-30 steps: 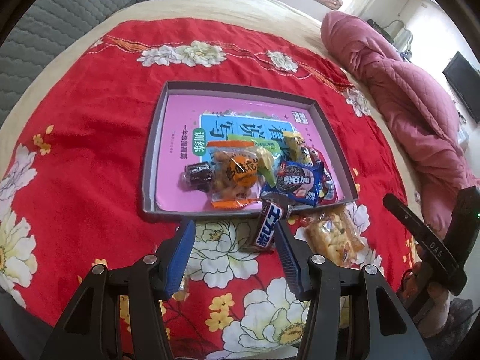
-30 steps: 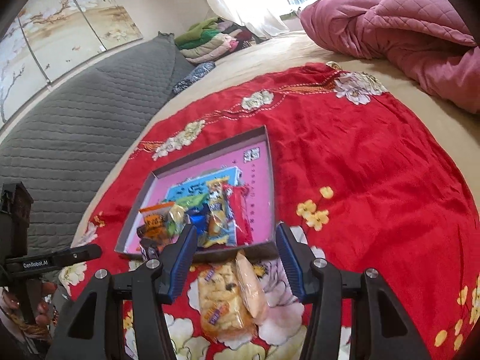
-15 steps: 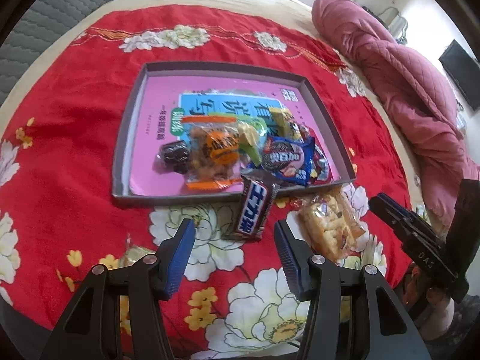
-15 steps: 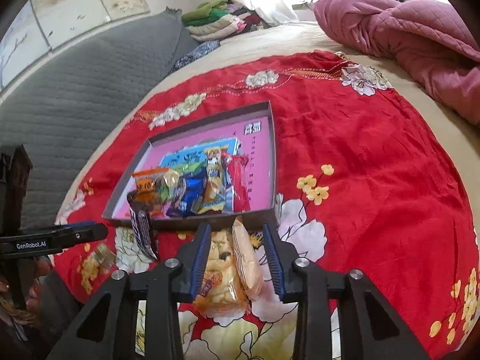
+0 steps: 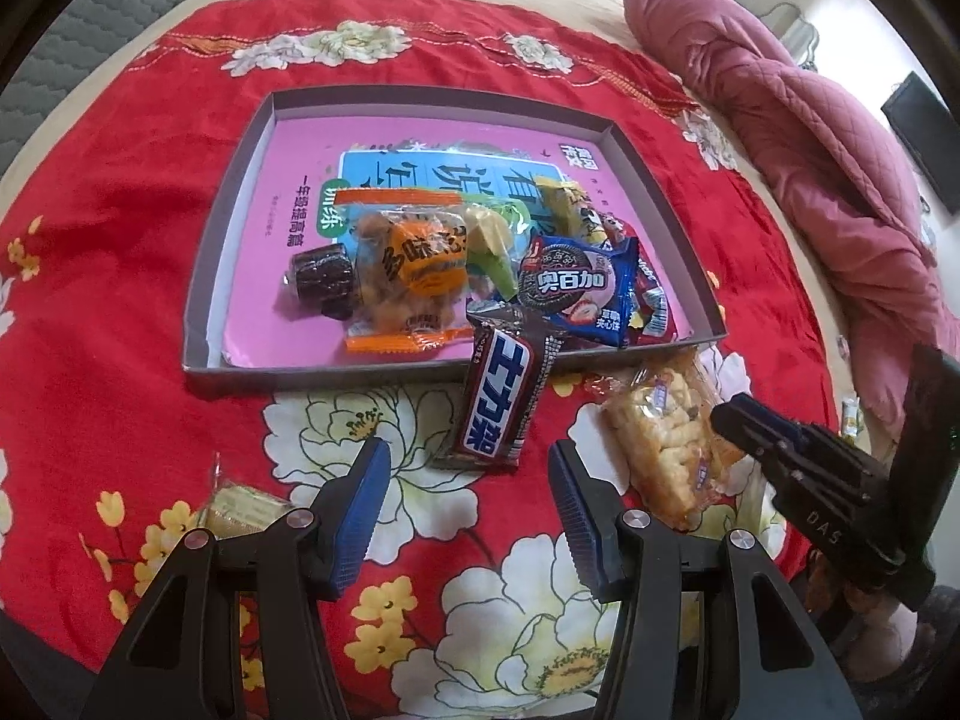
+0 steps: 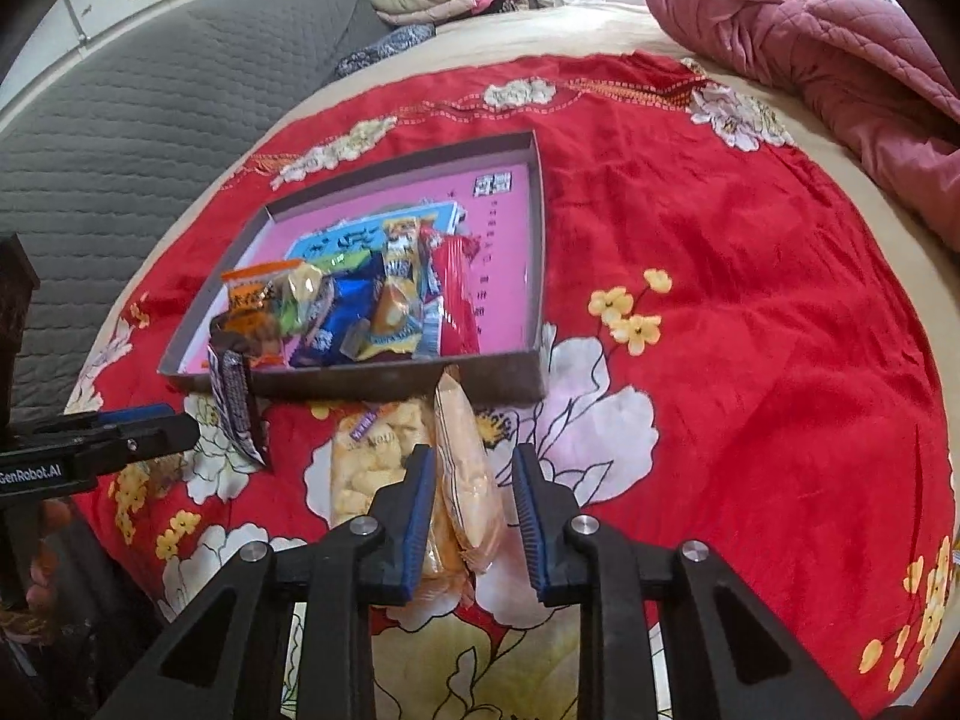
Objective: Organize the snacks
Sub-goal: 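Reach the right gripper to the puffed snack bag while the left reaches the chocolate bar, then grasp the pale puffed snack bag with the right gripper while the left grasps the dark chocolate bar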
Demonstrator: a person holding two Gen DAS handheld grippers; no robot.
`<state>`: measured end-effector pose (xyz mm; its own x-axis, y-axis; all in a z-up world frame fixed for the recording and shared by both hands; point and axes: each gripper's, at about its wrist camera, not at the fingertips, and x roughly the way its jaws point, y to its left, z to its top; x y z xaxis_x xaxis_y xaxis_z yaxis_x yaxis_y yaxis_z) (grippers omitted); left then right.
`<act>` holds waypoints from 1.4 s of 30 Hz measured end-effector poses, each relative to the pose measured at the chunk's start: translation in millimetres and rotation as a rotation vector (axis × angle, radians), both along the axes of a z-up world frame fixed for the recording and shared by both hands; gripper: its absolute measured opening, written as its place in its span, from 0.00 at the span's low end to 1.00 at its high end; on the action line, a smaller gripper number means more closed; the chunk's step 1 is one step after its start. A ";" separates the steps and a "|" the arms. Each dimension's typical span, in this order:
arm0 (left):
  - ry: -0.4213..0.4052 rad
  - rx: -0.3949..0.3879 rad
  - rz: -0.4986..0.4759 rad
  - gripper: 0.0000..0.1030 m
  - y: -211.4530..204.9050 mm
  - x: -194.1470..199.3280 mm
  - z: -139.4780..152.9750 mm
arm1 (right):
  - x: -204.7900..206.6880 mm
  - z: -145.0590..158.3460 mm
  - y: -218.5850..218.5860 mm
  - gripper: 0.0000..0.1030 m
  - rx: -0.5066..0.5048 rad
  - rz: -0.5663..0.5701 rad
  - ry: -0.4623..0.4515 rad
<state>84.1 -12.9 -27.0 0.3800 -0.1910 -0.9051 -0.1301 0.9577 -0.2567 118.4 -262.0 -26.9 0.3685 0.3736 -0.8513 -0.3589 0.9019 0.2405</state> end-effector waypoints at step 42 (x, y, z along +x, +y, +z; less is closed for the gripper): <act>0.021 -0.006 0.018 0.30 -14.6 37.4 -42.4 | 7.8 -23.9 20.9 0.19 0.019 0.066 0.094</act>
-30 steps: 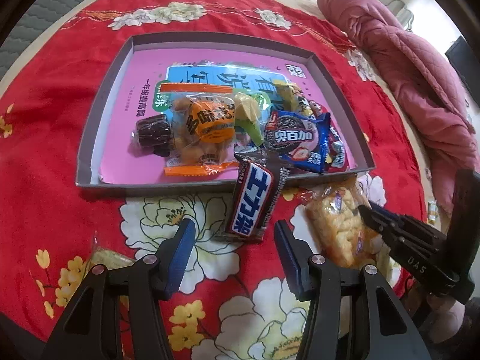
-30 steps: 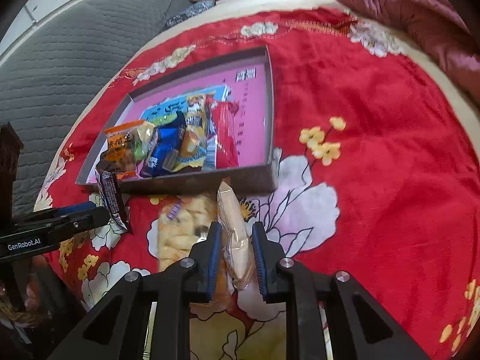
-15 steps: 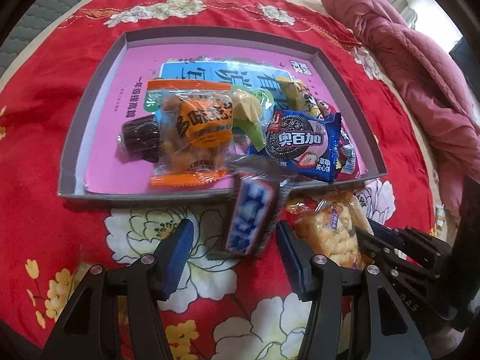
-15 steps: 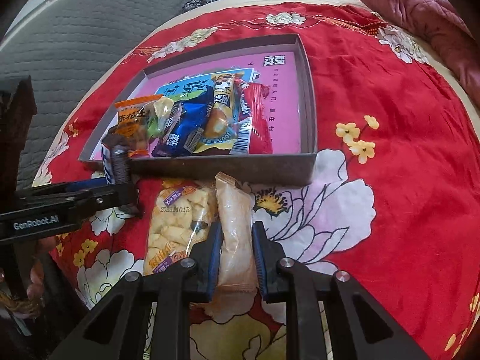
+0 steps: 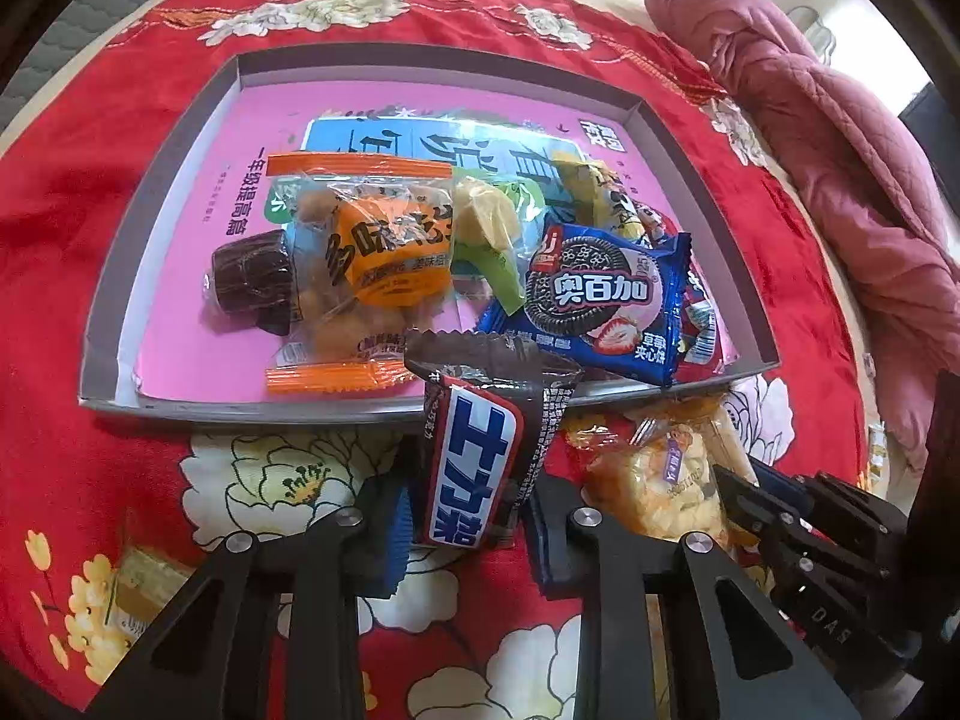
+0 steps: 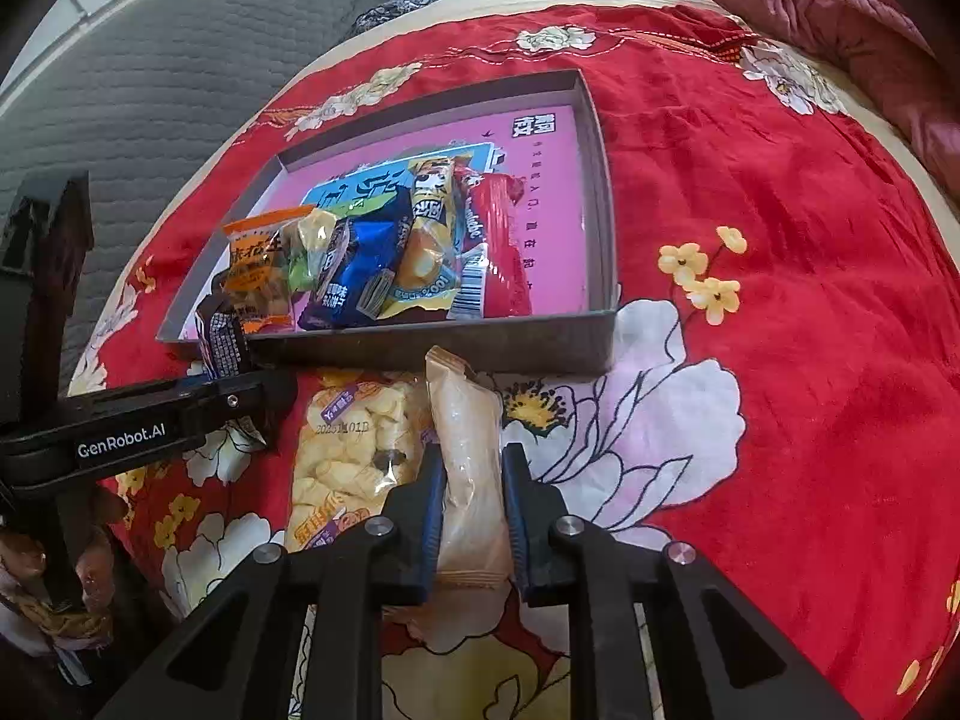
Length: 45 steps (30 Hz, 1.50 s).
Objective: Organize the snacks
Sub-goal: 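Grasp the pale puffed snack bag with the right gripper while the left grasps the dark chocolate bar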
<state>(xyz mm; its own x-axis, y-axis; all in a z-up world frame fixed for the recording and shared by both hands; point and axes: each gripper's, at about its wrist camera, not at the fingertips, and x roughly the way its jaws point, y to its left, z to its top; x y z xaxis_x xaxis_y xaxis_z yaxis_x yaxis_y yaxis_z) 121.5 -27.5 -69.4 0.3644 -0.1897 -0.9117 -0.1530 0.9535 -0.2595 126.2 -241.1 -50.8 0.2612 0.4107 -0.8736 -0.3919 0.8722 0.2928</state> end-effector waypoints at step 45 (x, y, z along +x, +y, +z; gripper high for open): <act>-0.122 -0.039 0.010 0.30 19.6 -17.7 61.3 | -9.9 62.0 -10.9 0.19 0.241 0.006 -0.209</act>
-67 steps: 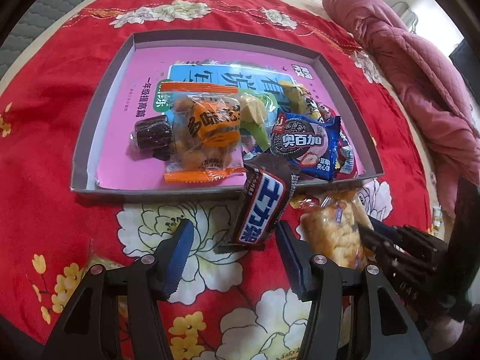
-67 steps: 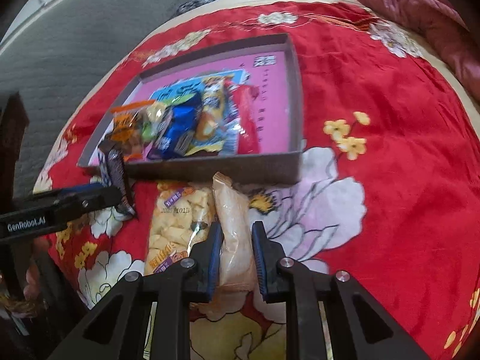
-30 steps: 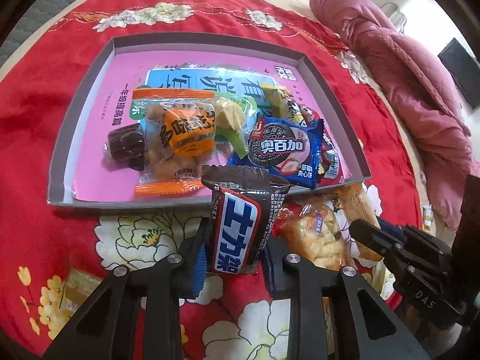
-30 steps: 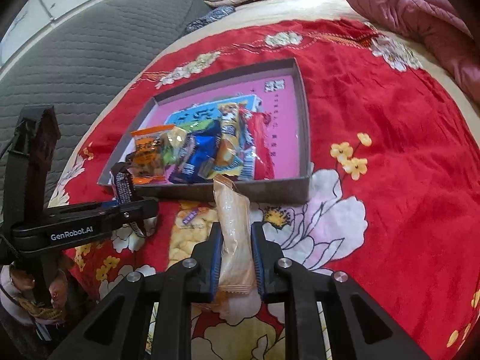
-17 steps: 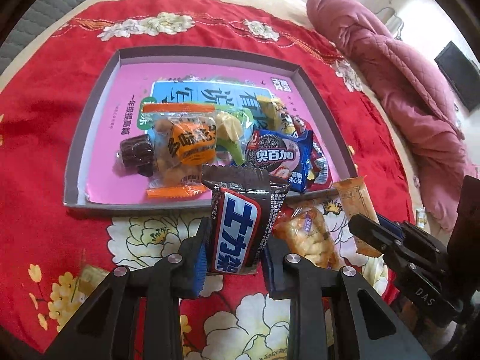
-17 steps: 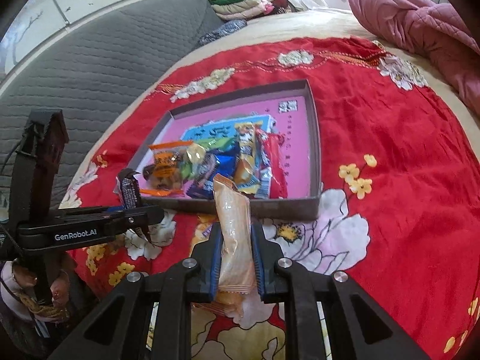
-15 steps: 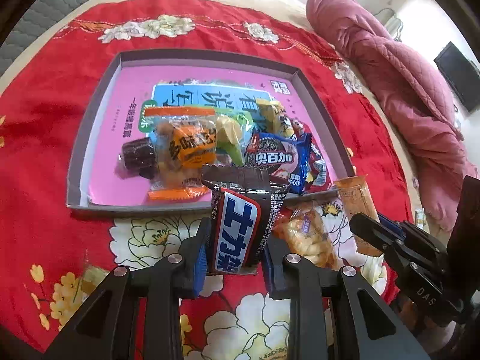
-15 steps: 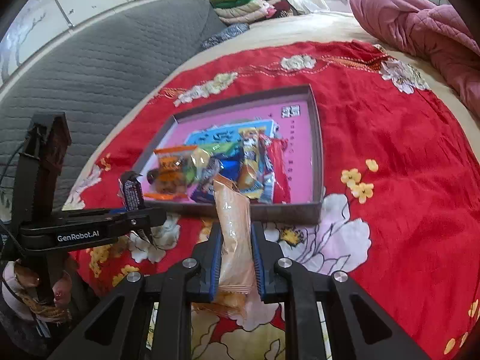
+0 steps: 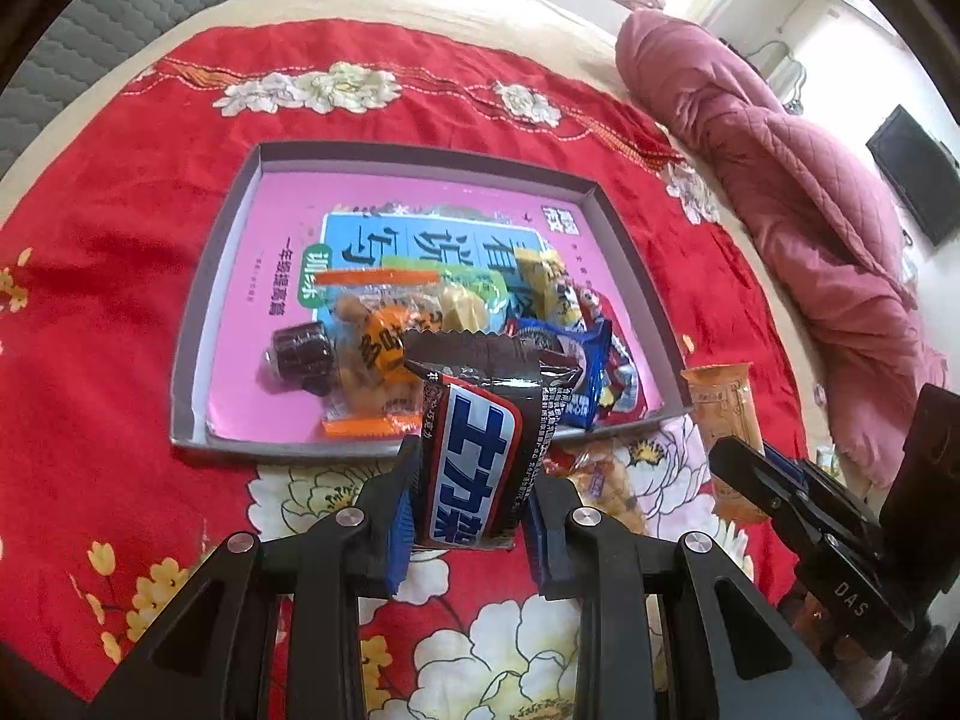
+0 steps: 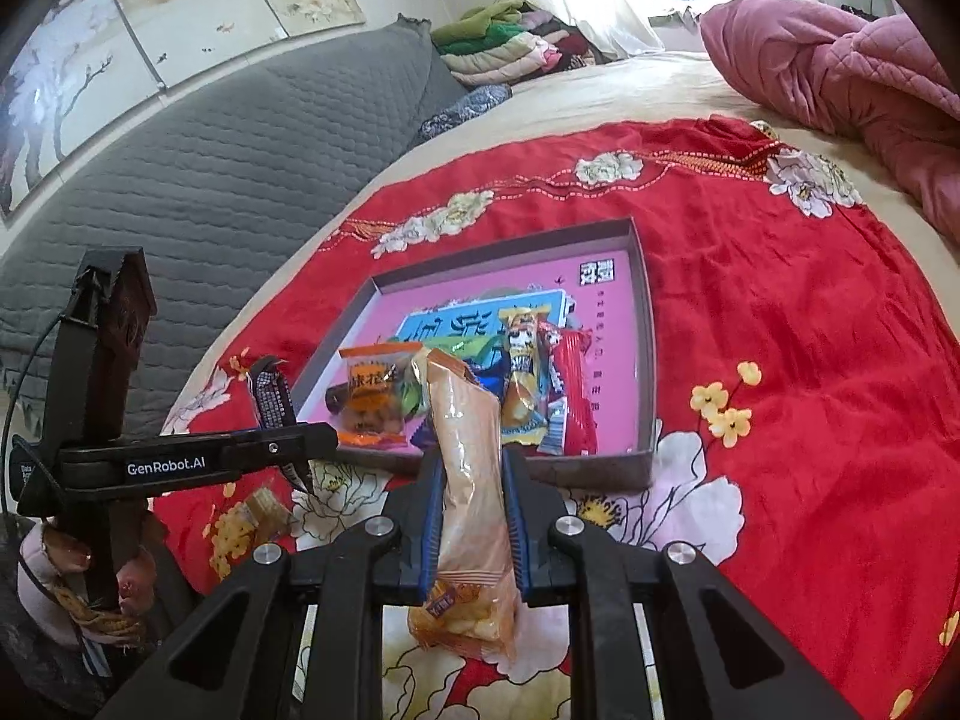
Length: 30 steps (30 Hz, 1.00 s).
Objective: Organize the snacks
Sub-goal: 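Carry the chocolate bar and puffed bag over the tray with both grippers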
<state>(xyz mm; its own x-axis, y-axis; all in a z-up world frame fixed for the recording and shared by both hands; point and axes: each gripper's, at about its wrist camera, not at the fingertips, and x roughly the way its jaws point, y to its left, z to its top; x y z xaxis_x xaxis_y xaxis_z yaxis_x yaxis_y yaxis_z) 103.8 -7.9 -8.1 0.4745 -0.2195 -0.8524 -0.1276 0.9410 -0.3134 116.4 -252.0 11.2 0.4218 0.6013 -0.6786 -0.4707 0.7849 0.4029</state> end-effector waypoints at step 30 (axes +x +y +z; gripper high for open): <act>-0.036 0.015 0.025 0.30 1.1 34.9 9.7 | 29.5 15.2 5.2 0.19 0.072 -0.060 -0.073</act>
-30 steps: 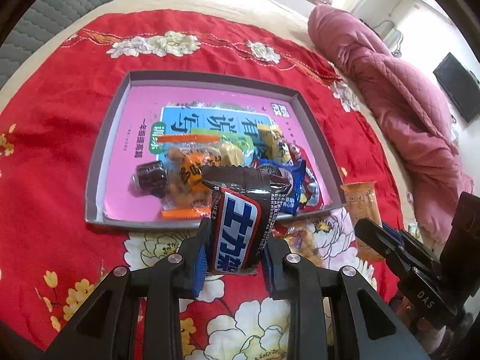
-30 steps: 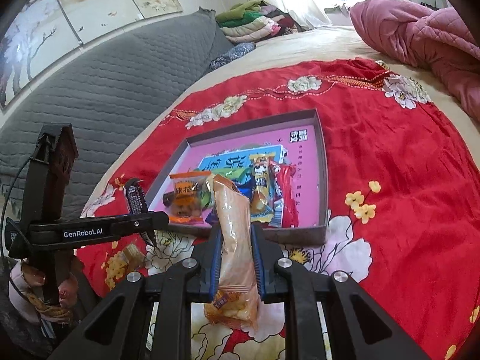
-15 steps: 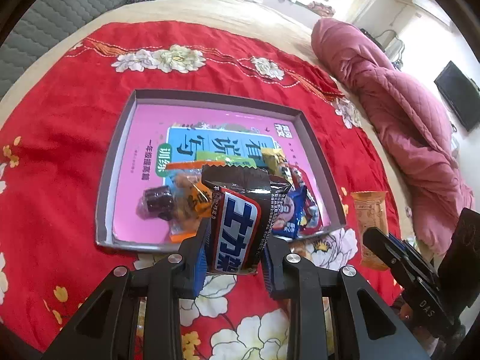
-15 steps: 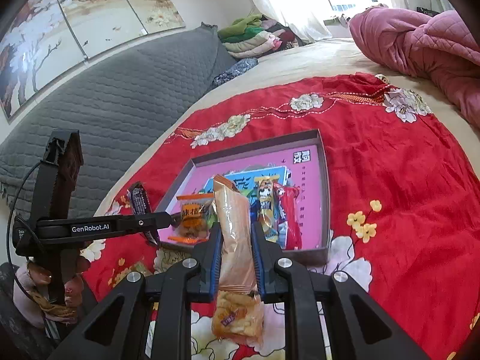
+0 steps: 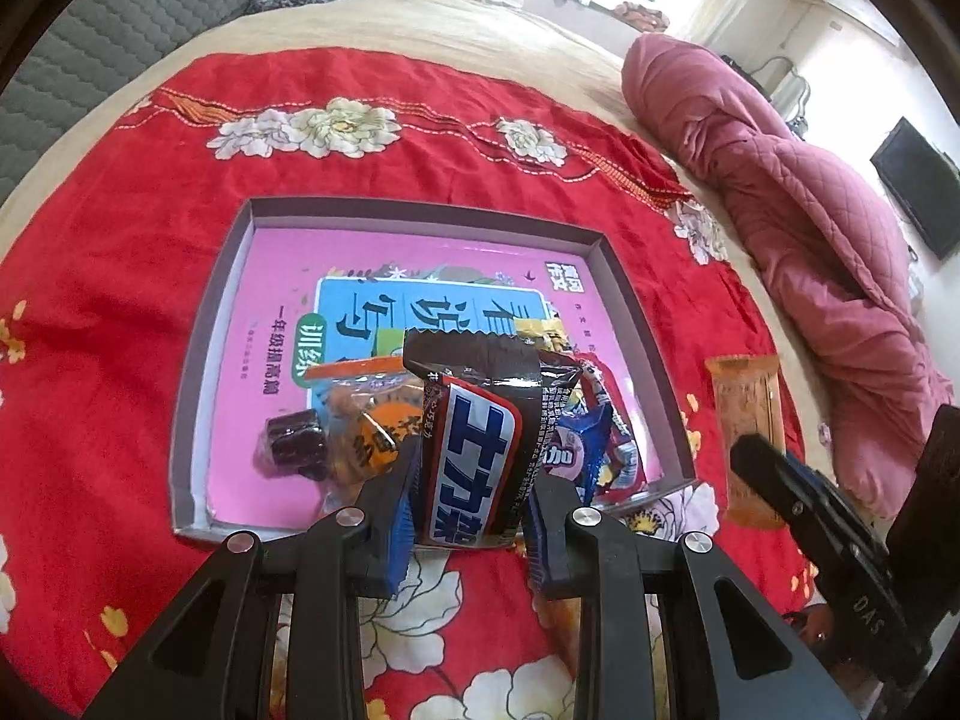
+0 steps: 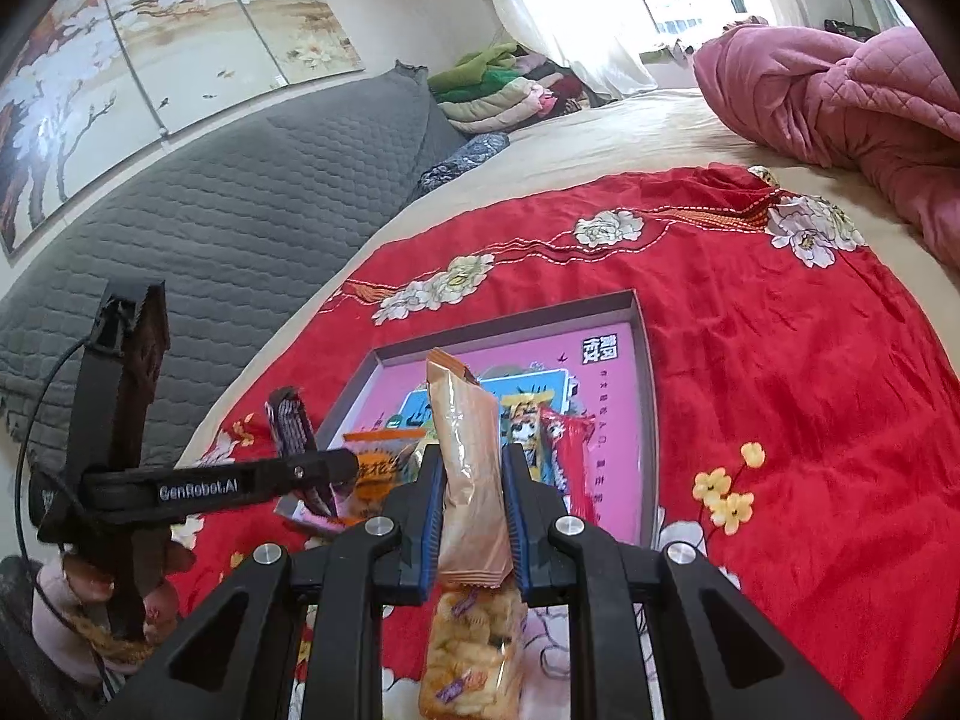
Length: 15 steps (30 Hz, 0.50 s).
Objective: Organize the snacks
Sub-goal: 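Carry the chocolate bar and puffed bag over the tray with both grippers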
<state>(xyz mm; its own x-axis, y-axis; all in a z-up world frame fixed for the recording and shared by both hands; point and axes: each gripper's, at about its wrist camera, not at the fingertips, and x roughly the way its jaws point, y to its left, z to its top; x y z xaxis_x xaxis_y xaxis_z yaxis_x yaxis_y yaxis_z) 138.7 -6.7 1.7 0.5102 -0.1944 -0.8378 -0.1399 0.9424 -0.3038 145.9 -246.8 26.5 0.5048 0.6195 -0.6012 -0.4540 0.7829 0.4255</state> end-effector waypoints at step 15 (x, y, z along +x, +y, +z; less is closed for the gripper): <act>0.045 0.028 -0.024 0.30 -14.2 19.6 -21.3 | 38.8 -25.5 -1.5 0.19 -0.040 -0.078 0.077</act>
<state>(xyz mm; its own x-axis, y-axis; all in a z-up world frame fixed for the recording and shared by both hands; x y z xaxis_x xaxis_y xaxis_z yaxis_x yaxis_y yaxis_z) 158.3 -21.0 -19.6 0.4672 -0.1821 -0.8652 -0.1304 0.9537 -0.2711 184.7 -248.3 1.0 0.5017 0.5549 -0.6635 -0.3584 0.8315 0.4245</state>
